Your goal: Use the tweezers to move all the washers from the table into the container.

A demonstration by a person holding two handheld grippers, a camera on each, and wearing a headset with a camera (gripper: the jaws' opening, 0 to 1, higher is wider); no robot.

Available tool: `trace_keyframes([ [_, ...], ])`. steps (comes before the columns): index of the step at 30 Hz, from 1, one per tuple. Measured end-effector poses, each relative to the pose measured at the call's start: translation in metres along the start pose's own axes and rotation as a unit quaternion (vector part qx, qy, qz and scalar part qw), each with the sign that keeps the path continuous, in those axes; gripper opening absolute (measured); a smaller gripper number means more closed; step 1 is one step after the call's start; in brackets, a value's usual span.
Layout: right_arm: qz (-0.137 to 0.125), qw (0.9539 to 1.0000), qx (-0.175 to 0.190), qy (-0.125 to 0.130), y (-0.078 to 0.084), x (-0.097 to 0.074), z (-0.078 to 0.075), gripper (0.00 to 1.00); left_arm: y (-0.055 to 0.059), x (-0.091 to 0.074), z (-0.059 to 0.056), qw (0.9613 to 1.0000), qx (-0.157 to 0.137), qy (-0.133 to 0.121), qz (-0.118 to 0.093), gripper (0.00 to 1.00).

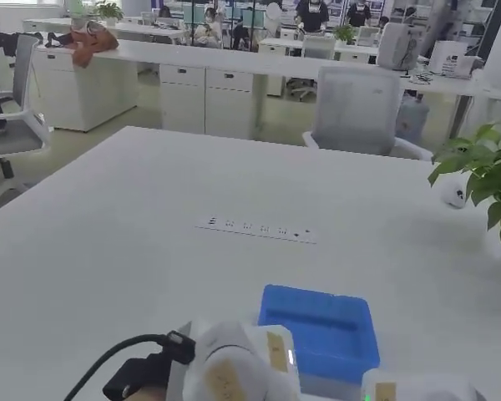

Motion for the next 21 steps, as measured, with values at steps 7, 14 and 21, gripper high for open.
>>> trace_keyframes([
  [7, 0.020, 0.9997, -0.012, 0.006, 0.007, 0.004, 0.003, 0.02, 0.008, 0.005, -0.001, 0.9995, 0.028, 0.004, 0.016, 0.00],
  [14, 0.027, 0.9989, 0.018, 0.034, 0.018, 0.001, -0.001, 0.07, 0.016, 0.014, 0.001, 0.9991, 0.033, 0.014, 0.024, 0.00],
  [21, 0.021, 0.9934, 0.087, 0.072, 0.032, -0.018, -0.001, 0.09, 0.033, 0.025, 0.005, 0.9985, 0.028, 0.018, 0.043, 0.00],
])
Point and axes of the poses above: the centre of the closed fingertips' face, and the gripper's own axes: x roughly forward along the fingers, z roughly to its left, y roughly out of its underside, the point moved 1 cm from there along -x, roughly backward along the fingers
